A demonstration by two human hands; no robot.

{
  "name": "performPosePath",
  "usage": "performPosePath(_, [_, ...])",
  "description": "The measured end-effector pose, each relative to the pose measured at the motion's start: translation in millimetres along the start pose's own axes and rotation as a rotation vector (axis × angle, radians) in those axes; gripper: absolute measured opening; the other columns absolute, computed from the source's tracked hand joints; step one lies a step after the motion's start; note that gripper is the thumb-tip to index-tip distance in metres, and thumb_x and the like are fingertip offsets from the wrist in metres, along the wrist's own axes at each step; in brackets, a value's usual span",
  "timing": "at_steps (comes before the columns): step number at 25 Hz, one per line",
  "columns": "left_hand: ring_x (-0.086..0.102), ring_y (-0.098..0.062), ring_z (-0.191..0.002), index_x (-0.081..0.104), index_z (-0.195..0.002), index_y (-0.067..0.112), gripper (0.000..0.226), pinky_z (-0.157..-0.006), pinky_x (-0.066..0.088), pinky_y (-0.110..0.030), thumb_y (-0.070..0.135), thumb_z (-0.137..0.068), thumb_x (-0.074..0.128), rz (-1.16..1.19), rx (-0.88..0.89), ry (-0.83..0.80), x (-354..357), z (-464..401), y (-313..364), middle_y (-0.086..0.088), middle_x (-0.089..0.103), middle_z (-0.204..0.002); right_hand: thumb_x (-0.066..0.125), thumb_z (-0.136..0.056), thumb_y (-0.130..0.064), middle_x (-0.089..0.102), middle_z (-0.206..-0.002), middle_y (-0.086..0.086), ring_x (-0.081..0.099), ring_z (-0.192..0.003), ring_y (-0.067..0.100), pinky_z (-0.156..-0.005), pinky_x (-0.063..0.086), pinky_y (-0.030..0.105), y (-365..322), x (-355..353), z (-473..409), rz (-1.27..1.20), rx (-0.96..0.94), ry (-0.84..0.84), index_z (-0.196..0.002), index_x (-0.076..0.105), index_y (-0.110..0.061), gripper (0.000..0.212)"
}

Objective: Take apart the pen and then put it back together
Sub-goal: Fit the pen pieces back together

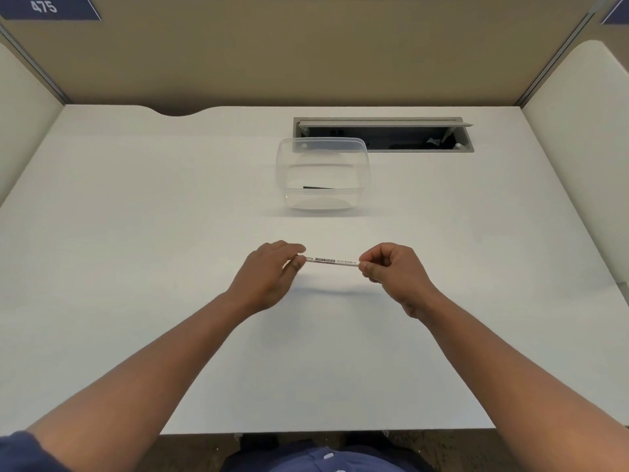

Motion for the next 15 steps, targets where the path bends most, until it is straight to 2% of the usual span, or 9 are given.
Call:
performPosePath(3, [0.061,-0.024,-0.096,0.068,-0.111,0.013,0.026,-0.087,0.049,-0.042,0.026,-0.105,0.046,0.242,-0.174,-0.065,0,0,-23,-0.007,0.069,-0.099,0.071,-0.088,0.000,0.067,-0.077,0.006,0.056,-0.068,0.018,-0.072,0.049,0.029,3,-3,-6,-0.030,-0.004,0.022,-0.088,0.071,-0.006,0.006])
performPosePath(6, [0.059,-0.011,-0.086,0.071,-0.106,0.018,0.019,-0.078,0.047,-0.029,0.020,-0.102,0.053,0.358,-0.260,-0.069,0,-1,-34,0.005,0.069,-0.093,0.073,-0.087,-0.003,0.068,-0.081,0.003,0.059,-0.071,0.015,-0.073,0.050,0.027,5,-2,-11,-0.023,-0.012,0.038,-0.089,0.072,-0.008,0.006])
performPosePath(9, [0.060,-0.011,-0.089,0.072,-0.104,0.022,0.015,-0.075,0.045,-0.021,0.017,-0.098,0.060,0.348,-0.271,-0.041,1,-1,-38,0.007,0.071,-0.098,0.074,-0.086,-0.008,0.071,-0.085,-0.003,0.062,-0.073,0.009,-0.069,0.047,0.022,6,-1,-17,0.054,-0.043,0.044,-0.091,0.073,-0.015,0.008])
performPosePath(12, [0.058,-0.001,-0.087,0.073,-0.102,0.023,0.014,-0.072,0.041,-0.019,0.014,-0.094,0.064,0.288,-0.250,-0.041,3,-3,-39,0.012,0.066,-0.096,0.072,-0.088,-0.013,0.071,-0.086,-0.009,0.062,-0.075,0.006,-0.066,0.046,0.020,5,2,-23,0.178,-0.075,0.024,-0.095,0.075,-0.019,0.010])
performPosePath(15, [0.058,0.001,-0.087,0.073,-0.099,0.024,0.014,-0.072,0.042,-0.019,0.014,-0.091,0.067,0.232,-0.212,-0.058,7,-6,-40,0.013,0.066,-0.096,0.070,-0.090,-0.015,0.068,-0.087,-0.013,0.062,-0.080,0.007,-0.064,0.045,0.019,6,8,-30,0.330,-0.093,-0.012,-0.101,0.076,-0.019,0.012])
Point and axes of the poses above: each hand's wrist, its own z-axis away from the middle knuckle, its own x-axis out of the palm, y = z × x, the point moved 9 cm from there along -z, towards the middle knuckle
